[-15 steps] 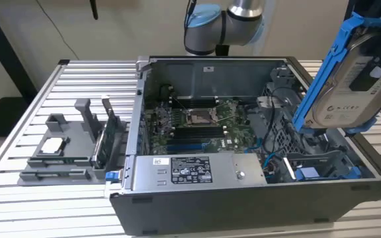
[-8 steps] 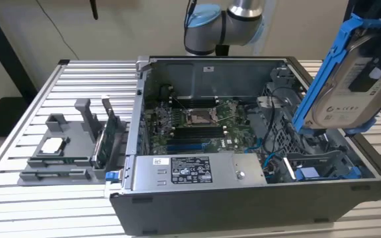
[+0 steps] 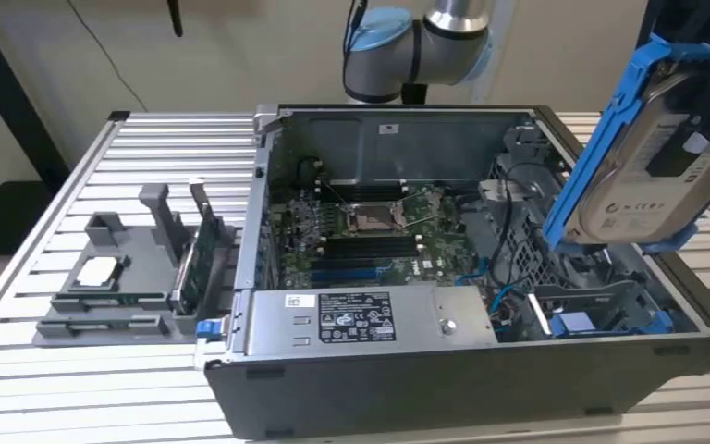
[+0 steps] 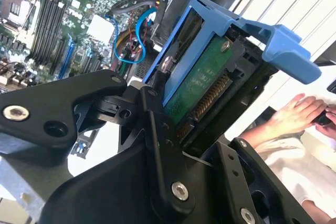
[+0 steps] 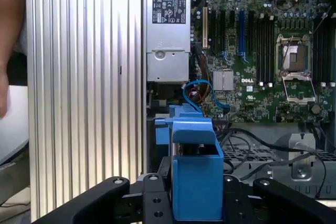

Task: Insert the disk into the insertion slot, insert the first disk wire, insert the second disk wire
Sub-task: 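Insert the disk into the insertion slot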

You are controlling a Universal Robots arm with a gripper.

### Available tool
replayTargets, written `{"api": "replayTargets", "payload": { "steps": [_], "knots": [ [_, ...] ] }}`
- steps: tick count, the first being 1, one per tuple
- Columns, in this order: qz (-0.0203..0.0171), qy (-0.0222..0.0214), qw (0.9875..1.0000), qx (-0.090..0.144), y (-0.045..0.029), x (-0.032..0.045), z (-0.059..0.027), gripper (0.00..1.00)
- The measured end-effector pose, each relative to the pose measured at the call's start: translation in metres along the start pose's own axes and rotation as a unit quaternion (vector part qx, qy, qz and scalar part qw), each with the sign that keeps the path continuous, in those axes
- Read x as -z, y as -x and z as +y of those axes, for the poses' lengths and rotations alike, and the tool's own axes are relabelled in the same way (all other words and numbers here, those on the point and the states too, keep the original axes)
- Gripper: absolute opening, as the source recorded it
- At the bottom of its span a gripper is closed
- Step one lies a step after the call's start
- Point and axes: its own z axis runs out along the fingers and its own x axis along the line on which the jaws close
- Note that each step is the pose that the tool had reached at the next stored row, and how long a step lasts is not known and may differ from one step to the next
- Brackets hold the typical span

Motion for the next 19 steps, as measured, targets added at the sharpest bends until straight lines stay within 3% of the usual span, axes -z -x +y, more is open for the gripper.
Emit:
{"api": "replayTargets", "payload": {
  "steps": [19],
  "knots": [
    [0.0000,0.0000,1.0000,0.000,0.0000,-0.0105,-0.0004,0.33]
  ]
}}
